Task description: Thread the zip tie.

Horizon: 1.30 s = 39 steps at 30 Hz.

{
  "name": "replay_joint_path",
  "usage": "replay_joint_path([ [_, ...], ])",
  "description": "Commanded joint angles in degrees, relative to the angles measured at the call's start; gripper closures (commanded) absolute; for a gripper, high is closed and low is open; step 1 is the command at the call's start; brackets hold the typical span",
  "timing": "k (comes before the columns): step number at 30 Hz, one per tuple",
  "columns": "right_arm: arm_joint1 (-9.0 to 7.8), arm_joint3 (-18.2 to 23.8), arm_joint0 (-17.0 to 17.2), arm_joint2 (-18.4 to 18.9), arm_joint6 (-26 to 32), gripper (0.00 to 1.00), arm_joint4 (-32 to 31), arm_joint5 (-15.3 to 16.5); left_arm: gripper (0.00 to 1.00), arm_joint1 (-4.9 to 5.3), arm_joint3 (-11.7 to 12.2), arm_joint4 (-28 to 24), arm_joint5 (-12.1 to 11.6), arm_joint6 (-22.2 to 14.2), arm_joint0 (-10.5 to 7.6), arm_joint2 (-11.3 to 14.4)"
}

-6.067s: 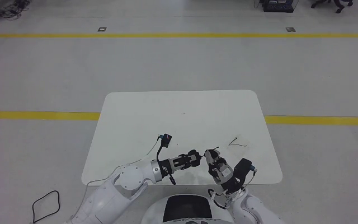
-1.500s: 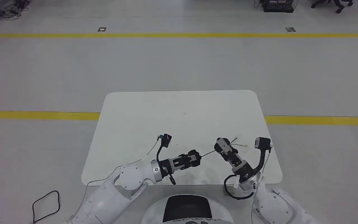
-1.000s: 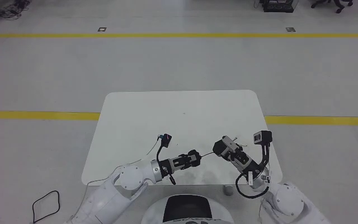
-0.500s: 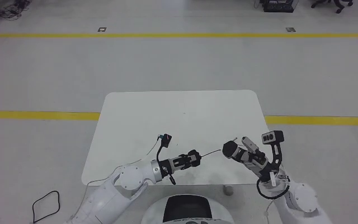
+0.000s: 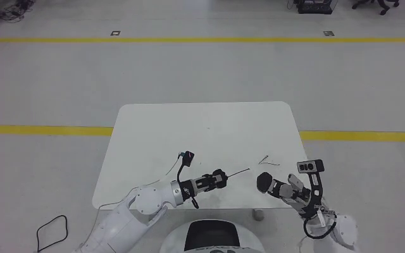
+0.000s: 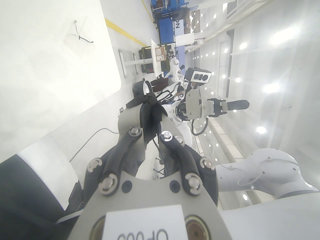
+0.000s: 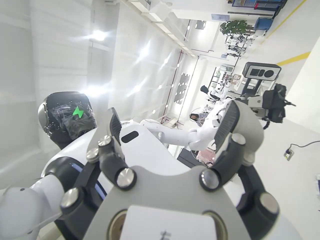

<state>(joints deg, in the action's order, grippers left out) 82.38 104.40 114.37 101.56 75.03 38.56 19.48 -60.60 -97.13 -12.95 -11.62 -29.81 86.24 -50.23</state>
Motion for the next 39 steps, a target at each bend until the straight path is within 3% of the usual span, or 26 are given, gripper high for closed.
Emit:
replay_joint_path([
  [1, -0.07, 0.05, 0.02, -0.04, -0.13, 0.00, 0.05, 0.00, 1.00, 0.00, 0.00, 0.00, 0.00, 0.00, 0.00, 0.00],
  [12, -0.07, 0.05, 0.02, -0.04, -0.13, 0.00, 0.05, 0.00, 1.00, -0.07, -0.07, -1.18, -0.20, 0.64, 0.14, -0.11],
  [14, -0.23, -0.44, -0.62, -0.28, -0.88, 0.00, -0.36, -0.33, 1.00, -0.23, 0.01, -5.96, -2.44, 1.33, 0.54, -0.73],
  [18, -0.77, -4.16, -1.69, -0.40, 4.52, 0.00, 5.45, -1.75, 1.00, -0.46, 1.04, -14.34, -7.86, 2.25, 2.10, -1.95],
  [21, -1.39, -5.70, -2.06, -2.30, 4.61, 0.00, 9.26, -4.23, 1.00, -1.06, -0.02, -21.66, -7.86, 0.46, 3.24, -3.15],
  [24, -2.33, -7.03, -2.12, -4.45, 4.61, 0.00, 10.19, -5.02, 1.00, -1.84, 0.00, -24.97, -7.86, -1.78, 4.29, -4.10],
  [28, -4.08, -9.45, -2.95, -8.46, 4.61, 0.00, 11.59, -5.48, 1.00, -3.85, 0.62, -29.88, -7.86, -5.56, 5.88, -4.67],
  [30, -4.69, -10.54, -3.48, -8.82, 4.61, 0.00, 9.07, -3.75, 1.00, -4.52, 1.43, -29.17, -7.86, -7.27, 5.66, -4.60],
  [37, -4.69, -10.54, -3.48, -8.82, 4.61, 0.00, 9.07, -3.75, 1.00, -4.52, 1.43, -29.17, -7.86, -7.27, 5.66, -4.60],
  [39, -4.68, -11.35, -4.06, -9.32, 1.91, 0.00, 9.63, -5.50, 1.00, -4.67, 1.61, -30.05, -7.86, -5.66, 5.63, -4.82],
])
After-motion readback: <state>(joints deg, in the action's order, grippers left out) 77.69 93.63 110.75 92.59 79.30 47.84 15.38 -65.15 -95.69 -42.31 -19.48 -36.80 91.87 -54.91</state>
